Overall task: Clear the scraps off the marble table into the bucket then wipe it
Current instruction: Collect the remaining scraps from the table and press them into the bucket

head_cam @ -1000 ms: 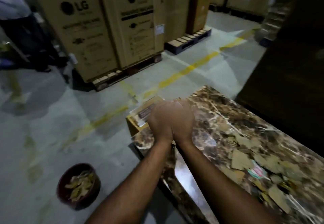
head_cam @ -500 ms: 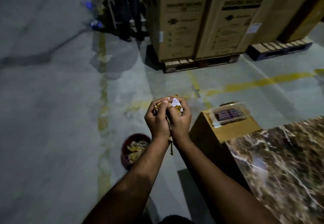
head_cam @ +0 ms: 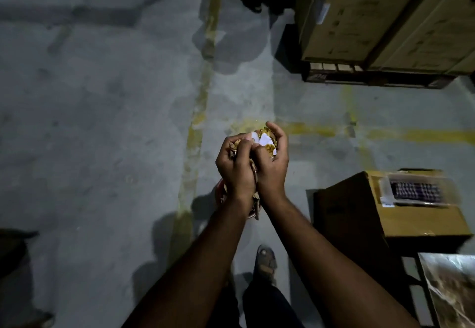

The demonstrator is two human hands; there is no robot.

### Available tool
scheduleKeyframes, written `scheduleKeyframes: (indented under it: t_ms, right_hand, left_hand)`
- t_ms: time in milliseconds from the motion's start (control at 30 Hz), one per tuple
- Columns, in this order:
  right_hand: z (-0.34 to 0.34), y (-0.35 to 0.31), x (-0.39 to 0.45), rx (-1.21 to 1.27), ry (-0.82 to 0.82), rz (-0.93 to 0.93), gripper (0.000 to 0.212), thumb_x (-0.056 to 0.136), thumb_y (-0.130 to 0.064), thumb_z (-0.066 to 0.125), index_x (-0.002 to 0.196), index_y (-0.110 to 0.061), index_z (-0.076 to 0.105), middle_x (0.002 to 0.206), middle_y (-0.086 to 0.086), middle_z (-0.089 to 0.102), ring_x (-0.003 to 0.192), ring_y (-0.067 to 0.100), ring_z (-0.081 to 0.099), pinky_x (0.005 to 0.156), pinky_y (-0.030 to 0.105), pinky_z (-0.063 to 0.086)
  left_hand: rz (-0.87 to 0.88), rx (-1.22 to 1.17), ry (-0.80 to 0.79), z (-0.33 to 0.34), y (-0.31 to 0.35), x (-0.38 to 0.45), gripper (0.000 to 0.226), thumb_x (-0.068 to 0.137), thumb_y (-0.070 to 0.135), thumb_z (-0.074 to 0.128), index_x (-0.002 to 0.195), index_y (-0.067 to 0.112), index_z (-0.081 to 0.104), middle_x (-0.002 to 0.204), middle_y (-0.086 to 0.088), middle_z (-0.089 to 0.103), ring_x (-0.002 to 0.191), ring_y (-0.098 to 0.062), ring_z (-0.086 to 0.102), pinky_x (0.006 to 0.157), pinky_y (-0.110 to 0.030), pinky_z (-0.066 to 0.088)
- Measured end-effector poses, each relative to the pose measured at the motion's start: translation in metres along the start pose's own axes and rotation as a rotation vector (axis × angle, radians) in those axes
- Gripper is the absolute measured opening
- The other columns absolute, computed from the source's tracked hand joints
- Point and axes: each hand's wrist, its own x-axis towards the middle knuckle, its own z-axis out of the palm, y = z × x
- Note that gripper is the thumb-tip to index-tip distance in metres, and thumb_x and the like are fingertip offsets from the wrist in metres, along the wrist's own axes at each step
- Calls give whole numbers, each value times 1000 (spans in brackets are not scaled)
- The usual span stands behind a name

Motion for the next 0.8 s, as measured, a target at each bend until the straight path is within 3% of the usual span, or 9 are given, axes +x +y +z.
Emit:
scheduleKeyframes:
  t_ms: [100,233,433,467,567,667,800]
  right_hand:
    - [4,33,20,-8,-53,35,37,81,-8,59,118,-7,62,94,-17,68,83,1,63,76,20,49]
    - [5,104,51,-28,-62,54,32,81,-6,60,113,-4,63,101,-11,66,91,1,63,81,18,48]
    - [-1,281,90,-84,-105,103,29,85,-8,62,114,-6,63,107,-4,68,100,8,66,87,22,50]
    - [-5,314,92,-96,-108,116,29,86,-9,62,115,-6,63,107,-5,68,100,8,66,87,24,51]
    - [-20,414,95,-166,-115,122,29,90,-12,62,118,-8,64,108,-12,68,104,5,65,91,29,53]
    - [-37,507,94,-317,-209,111,29,96,-24,60,124,-17,63,122,-9,67,116,12,63,100,43,52]
    - [-51,587,99,-408,-362,71,39,102,-37,48,133,-14,58,131,0,61,124,16,57,104,46,47]
  left_hand:
    - [-32,41,66,1,-26,22,10,78,25,63,80,19,71,81,1,74,78,-18,71,70,-34,56]
    - [-50,145,90,-3,-89,59,11,81,27,62,83,27,72,82,10,74,80,-10,71,70,-30,55]
    - [-56,119,166,-28,-244,131,9,79,32,67,83,26,73,82,8,75,82,-10,70,76,-27,52]
    - [-67,116,165,-33,-274,139,5,83,27,67,83,26,72,80,11,75,81,-6,70,76,-24,51]
    - [-158,155,184,-54,-364,158,31,101,5,52,81,22,68,70,15,72,69,8,65,65,-11,47]
    - [-200,216,147,-78,-448,167,34,106,4,38,93,16,67,85,11,67,73,13,62,68,-7,46]
    - [-78,423,89,-112,-521,186,30,104,-1,38,117,-2,65,103,2,68,87,21,56,77,0,38]
